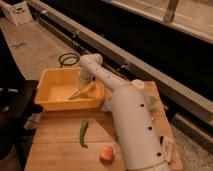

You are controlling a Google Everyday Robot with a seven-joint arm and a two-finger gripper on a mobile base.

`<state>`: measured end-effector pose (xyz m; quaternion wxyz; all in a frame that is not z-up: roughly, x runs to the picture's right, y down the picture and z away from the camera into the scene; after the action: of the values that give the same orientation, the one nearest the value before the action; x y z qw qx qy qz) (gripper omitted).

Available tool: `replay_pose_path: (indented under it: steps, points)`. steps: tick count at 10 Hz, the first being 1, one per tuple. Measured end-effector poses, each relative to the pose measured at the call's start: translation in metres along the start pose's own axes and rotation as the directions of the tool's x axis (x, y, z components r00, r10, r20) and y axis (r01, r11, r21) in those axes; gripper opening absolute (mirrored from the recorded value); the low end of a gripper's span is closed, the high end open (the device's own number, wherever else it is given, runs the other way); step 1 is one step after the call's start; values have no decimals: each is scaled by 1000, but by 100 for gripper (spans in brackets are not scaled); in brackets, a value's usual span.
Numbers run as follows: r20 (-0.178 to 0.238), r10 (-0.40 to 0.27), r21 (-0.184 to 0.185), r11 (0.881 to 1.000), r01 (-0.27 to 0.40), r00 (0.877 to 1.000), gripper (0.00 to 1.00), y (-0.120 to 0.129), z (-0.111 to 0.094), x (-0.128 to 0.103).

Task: Wipe tray with brush

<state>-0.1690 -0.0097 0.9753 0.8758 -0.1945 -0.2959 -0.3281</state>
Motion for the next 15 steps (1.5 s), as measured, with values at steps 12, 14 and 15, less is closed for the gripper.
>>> replay_pose_path:
  steps: [12, 14, 15]
  points:
    - [83, 19, 32, 999, -22, 996, 13, 42, -2, -35]
    - [65, 42, 34, 998, -44, 997, 13, 43, -6, -12]
    - [62, 41, 40, 998, -44, 997, 13, 39, -6, -6]
